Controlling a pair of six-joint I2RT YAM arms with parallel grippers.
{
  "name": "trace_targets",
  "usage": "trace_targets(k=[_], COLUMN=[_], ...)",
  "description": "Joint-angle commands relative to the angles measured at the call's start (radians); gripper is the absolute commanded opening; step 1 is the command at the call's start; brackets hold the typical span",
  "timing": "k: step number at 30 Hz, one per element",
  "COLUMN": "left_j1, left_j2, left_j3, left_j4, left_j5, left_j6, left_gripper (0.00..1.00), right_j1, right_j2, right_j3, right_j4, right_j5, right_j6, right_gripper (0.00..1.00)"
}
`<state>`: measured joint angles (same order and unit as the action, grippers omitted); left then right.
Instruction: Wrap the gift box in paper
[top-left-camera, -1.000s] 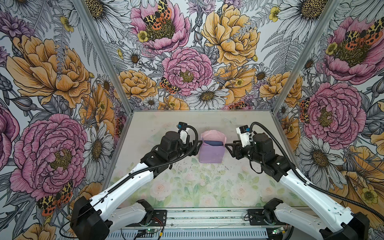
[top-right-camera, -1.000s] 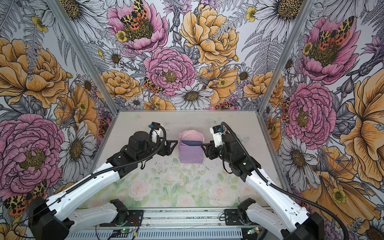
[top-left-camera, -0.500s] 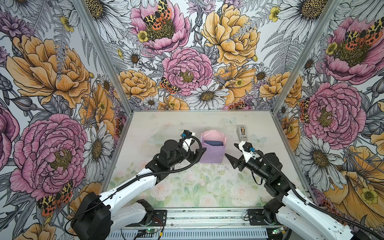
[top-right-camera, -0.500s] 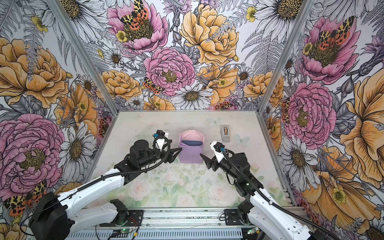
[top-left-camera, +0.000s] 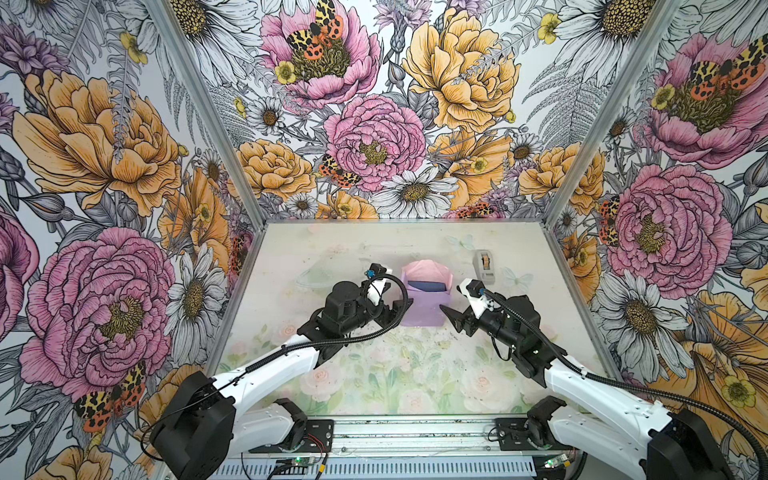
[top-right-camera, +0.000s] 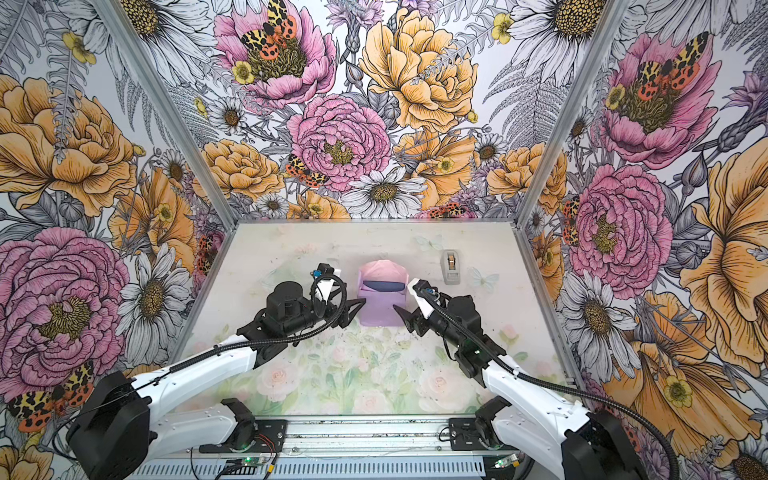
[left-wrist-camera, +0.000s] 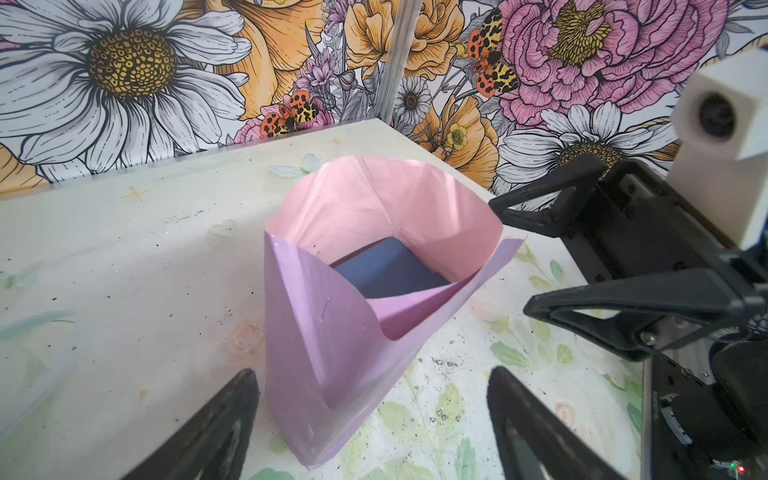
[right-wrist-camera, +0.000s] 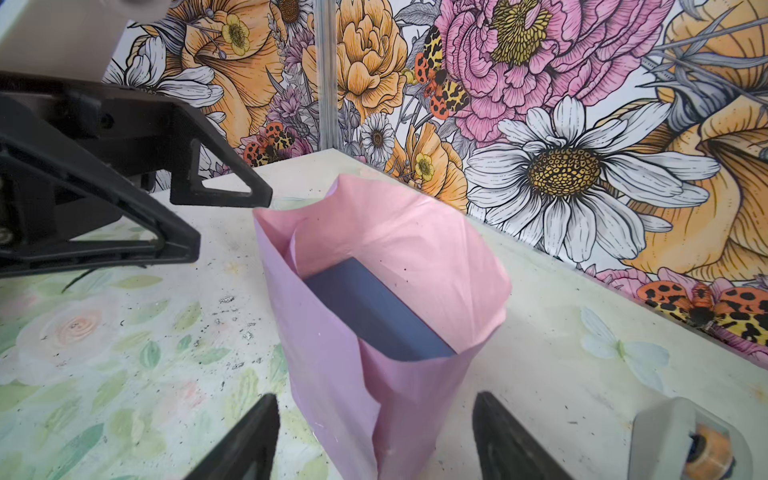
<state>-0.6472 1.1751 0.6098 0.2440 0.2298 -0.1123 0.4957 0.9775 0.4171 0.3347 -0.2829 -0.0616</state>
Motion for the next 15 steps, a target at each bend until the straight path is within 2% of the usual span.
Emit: trace_targets(k=[1, 15], left_j1=[0.013, 0.04], left_j2=[0.013, 0.104], left_j3=[-0.017, -0.002], left_j4=[0.06, 0.125], left_j5=[0.007, 0.024], left_j6=[0.003, -0.022], left_gripper=[0.87, 0.87], right_j1=[-0.006, -0.025], right_j2=[0.027, 0.143], right_j3=[0.043, 0.057], right_j4=[0.058, 0.156], right_j5=[0.019, 0.021], right_j6=[0.006, 0.061], right_gripper=[0.74, 0.73])
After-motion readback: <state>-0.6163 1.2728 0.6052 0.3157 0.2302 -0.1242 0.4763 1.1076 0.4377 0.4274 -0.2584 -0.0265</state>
